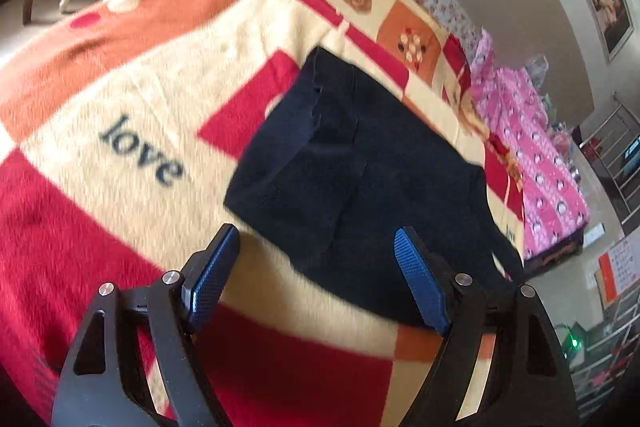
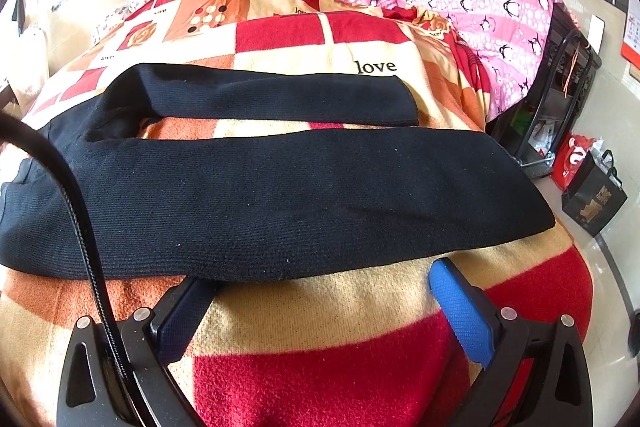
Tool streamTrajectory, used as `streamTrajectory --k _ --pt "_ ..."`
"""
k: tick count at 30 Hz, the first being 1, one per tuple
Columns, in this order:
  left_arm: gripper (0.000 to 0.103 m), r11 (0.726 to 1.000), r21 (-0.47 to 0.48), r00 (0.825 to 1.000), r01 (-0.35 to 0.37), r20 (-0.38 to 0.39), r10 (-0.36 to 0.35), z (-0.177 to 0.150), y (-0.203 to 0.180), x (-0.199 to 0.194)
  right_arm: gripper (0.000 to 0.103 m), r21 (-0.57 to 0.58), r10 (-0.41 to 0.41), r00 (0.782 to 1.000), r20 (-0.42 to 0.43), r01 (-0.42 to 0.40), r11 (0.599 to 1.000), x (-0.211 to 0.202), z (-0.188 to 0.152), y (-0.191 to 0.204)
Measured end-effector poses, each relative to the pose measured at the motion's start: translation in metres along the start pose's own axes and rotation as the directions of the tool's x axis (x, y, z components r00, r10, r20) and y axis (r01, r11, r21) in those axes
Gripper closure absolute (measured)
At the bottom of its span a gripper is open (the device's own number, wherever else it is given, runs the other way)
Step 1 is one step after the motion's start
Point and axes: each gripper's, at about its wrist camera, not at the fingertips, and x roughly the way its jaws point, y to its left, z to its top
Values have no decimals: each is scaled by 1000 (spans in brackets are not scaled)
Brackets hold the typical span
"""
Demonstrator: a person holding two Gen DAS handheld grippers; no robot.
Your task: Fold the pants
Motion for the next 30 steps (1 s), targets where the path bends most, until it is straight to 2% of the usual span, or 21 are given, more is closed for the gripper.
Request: streamTrajectory --k 5,10,15,22,30 --pt "22 999 -41 1000 11 23 -10 9 0 10 0 0 2 1000 6 -2 1000 -1 -1 0" --pt "21 999 -29 996 -40 82 42 6 -10 16 0 -2 -3 1000 9 3 1000 0 -1 1" --pt "21 998 -9 993 -65 93 65 4 -12 16 0 -2 -3 1000 9 3 1000 0 -1 1" --pt "21 975 86 975 -206 98 197 0 -27 25 0 -3 -6 1000 10 6 1000 0 -2 1" --pt "21 973 94 975 -210 95 202 0 -25 26 0 -2 -5 1000 6 5 1000 0 -2 1"
